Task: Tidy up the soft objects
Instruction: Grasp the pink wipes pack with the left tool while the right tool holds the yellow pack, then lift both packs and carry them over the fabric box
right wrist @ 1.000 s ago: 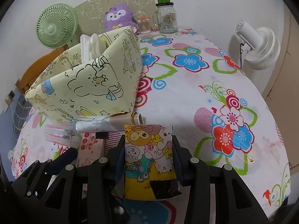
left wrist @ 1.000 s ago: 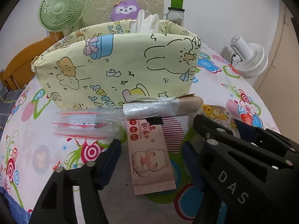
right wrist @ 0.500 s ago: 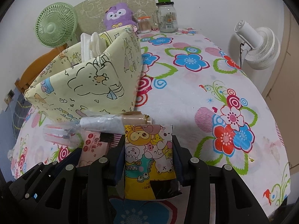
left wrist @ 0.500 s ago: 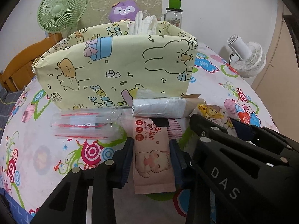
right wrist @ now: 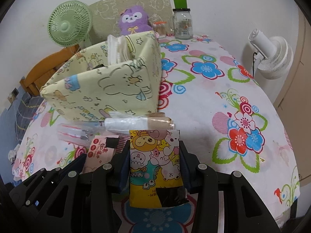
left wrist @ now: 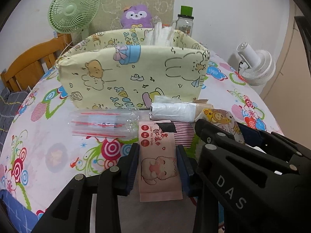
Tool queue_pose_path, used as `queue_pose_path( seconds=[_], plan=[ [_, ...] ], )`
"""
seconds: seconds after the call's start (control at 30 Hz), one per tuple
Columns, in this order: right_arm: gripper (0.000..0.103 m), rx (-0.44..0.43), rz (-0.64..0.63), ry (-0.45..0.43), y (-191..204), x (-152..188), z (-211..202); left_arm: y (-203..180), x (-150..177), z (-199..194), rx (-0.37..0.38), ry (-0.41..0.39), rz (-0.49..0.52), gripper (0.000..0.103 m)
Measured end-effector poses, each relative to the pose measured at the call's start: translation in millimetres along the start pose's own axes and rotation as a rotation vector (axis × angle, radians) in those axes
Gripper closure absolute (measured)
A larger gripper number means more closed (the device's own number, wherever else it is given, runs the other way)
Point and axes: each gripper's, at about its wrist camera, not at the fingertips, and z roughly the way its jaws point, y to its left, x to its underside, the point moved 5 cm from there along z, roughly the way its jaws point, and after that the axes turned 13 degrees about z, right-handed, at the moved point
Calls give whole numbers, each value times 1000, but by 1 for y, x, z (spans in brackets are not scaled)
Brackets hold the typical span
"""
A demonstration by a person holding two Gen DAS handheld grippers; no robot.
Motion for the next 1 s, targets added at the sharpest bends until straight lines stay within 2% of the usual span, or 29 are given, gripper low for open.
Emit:
queue_pose_path(
  seconds=[0.57, 1.0],
  plan=[
    [55, -8, -40, -55, 29, 2, -32, 20, -2, -36, -7, -77, -26, 65],
    [55, -15, -39, -90, 46, -19, -46, 33, -25, -51, -6, -110, -22, 65]
  ],
)
